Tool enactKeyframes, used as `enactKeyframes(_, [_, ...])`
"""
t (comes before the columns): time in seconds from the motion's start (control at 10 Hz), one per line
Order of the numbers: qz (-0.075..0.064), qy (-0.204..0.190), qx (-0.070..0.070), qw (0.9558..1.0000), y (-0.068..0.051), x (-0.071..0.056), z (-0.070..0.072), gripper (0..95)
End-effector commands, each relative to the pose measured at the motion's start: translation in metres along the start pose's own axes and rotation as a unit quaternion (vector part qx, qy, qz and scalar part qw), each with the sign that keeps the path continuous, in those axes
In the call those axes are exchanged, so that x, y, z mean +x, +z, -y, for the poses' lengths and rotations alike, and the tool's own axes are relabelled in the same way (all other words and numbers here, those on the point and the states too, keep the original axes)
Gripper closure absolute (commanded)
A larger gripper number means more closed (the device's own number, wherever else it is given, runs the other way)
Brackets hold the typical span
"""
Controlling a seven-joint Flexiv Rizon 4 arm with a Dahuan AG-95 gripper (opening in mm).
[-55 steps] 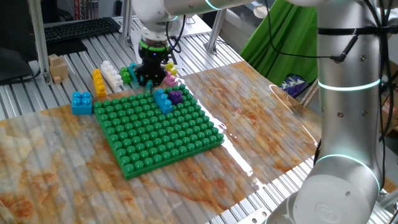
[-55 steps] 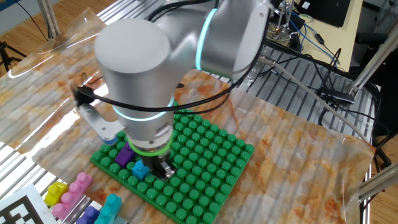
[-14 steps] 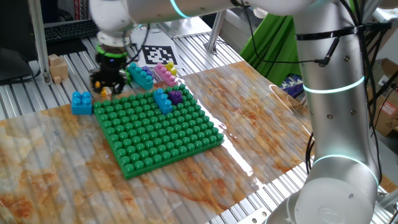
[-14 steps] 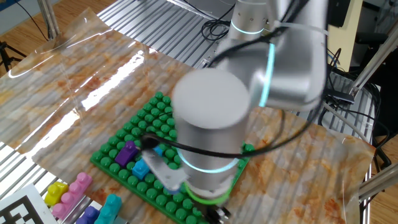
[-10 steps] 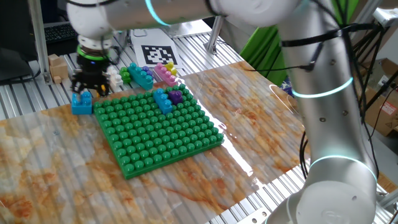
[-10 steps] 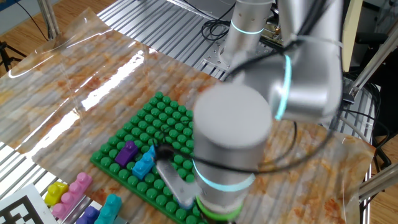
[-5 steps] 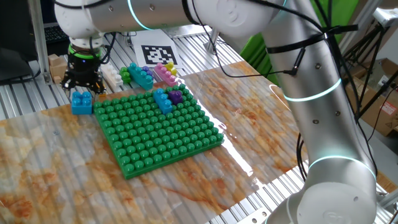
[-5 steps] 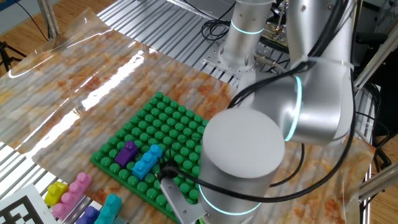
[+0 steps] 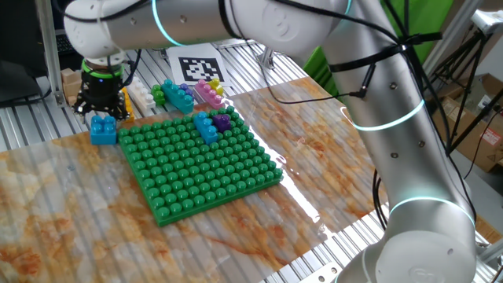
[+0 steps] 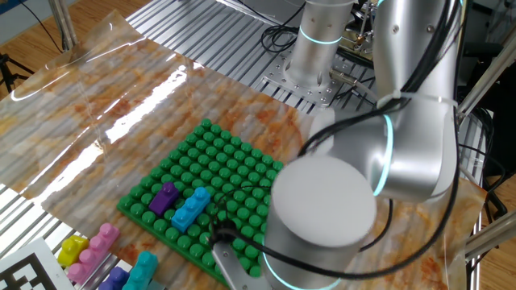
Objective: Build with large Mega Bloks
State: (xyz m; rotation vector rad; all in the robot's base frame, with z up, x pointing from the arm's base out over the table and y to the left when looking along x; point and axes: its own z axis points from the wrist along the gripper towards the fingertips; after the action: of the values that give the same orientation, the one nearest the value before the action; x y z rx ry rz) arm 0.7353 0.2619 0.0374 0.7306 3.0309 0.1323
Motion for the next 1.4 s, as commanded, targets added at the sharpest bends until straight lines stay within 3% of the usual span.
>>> enactKeyframes(0.1, [0.006, 0.000, 0.001, 1.0000, 0.003, -0.002, -0.001, 19.0])
enactKeyframes(0.2, [0.009, -0.003, 0.005, 0.9999, 0.004, -0.003, -0.002, 19.0])
enactKeyframes(0.6, [0.014, -0.032, 0.008, 0.9993, 0.003, -0.004, -0.002, 95.0])
enactKeyframes(0.9, [0.030, -0.045, 0.032, 0.9980, 0.001, -0.004, -0.002, 95.0])
enactKeyframes(1.4, [0.019, -0.041, 0.031, 0.9985, -0.007, 0.000, 0.000, 95.0])
